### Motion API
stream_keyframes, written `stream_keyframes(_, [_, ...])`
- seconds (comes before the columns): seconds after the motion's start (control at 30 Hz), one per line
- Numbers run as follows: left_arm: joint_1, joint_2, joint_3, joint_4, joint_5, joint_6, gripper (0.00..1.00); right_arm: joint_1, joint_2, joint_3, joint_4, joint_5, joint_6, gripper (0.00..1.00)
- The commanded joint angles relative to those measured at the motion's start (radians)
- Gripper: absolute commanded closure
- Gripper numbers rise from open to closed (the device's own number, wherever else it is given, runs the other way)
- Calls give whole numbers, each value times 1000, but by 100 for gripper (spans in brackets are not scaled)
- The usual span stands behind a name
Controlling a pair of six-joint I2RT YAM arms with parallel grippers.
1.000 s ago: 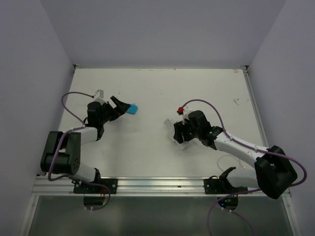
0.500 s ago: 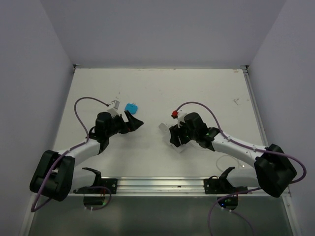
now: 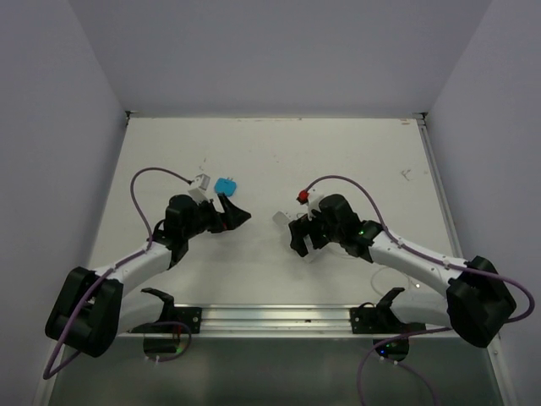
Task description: Pull the plug off the socket
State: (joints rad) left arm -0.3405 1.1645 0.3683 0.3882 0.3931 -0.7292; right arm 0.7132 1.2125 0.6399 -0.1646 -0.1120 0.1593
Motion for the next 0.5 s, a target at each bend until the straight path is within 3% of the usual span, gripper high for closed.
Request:
stream_keyframes(0.0, [-11, -31, -14, -6, 21, -19, 1, 6, -47, 52, -24, 31, 23, 1])
stream_keyframes(0.47, [-49, -74, 14, -81, 6, -10, 0, 5, -275, 43, -110, 149, 131, 1])
